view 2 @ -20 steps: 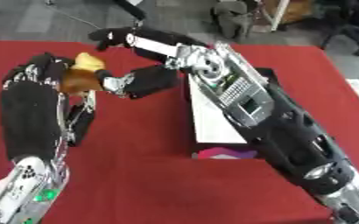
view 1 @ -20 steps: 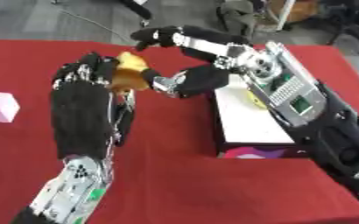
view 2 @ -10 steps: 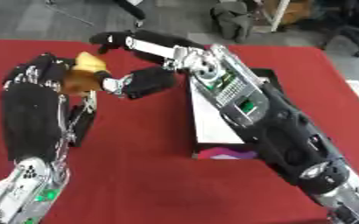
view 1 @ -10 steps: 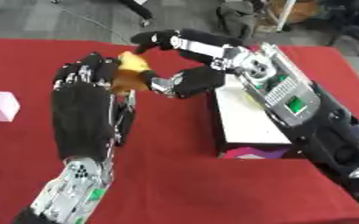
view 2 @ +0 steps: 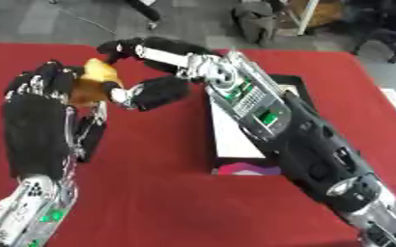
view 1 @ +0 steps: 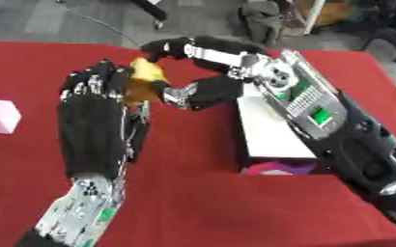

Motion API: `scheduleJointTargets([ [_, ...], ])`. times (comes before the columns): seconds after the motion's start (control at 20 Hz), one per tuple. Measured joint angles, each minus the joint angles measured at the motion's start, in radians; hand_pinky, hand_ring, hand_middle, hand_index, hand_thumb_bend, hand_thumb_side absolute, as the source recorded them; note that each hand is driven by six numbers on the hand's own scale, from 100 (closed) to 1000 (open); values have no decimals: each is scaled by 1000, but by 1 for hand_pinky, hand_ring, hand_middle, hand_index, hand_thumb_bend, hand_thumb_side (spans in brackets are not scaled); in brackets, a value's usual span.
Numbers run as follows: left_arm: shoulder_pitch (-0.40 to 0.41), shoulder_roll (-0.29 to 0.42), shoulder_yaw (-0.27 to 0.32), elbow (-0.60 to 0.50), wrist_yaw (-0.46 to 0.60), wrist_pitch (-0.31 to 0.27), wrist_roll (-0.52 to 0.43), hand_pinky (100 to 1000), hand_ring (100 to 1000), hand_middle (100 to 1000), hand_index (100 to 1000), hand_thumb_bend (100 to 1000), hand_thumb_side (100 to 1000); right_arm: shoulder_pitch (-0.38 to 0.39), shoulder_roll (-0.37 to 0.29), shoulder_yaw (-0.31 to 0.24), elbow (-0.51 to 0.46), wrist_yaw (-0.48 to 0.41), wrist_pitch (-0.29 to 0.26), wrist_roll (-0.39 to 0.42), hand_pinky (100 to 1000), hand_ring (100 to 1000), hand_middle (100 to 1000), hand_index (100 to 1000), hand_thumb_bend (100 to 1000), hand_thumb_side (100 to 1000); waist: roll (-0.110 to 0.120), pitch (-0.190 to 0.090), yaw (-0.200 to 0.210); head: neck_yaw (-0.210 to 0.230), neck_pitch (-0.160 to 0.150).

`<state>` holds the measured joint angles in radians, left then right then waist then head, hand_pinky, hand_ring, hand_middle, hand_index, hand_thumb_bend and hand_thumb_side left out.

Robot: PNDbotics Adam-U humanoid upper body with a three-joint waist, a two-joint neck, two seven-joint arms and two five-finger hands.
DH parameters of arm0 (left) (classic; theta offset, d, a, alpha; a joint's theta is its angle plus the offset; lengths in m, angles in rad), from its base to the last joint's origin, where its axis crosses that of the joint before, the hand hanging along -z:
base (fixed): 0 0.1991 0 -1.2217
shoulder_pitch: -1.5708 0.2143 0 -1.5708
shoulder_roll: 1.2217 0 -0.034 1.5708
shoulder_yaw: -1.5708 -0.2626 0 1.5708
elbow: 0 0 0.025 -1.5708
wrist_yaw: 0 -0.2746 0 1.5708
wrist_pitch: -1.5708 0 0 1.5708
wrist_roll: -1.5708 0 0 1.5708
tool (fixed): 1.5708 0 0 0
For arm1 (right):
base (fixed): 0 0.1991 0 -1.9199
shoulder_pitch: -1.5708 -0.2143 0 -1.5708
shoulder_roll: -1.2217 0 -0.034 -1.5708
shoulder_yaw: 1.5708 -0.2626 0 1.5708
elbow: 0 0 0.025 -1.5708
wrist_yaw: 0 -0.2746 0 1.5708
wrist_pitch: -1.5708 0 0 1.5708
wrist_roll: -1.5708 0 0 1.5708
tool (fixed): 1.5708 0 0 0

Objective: Pick up the objects with one hand, pass them to the other hand, and then place them into the box on the other side of the table.

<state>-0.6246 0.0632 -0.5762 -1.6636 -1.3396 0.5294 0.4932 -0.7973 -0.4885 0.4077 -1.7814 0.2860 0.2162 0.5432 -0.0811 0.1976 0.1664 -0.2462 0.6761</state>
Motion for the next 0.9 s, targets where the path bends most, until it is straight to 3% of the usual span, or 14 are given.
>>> scheduleJointTargets([
  [0.6,-2,0,0,15,6,-32,41,500,390,286,494,100,100,-4,0,7,22,-6,7,41,1000,1000,842,1000,100,673,-1,0,1,-11,9],
  [0.7,-2,0,0,17,7,-37,48,500,390,287,495,100,100,-4,0,9,26,-2,5,46,1000,1000,816,1000,100,667,-1,0,1,-12,10],
  [0.9,-2,0,0,22,7,-46,58,502,394,290,497,100,100,-4,2,12,34,0,8,59,1000,1000,657,1000,100,560,-1,0,1,-12,15],
])
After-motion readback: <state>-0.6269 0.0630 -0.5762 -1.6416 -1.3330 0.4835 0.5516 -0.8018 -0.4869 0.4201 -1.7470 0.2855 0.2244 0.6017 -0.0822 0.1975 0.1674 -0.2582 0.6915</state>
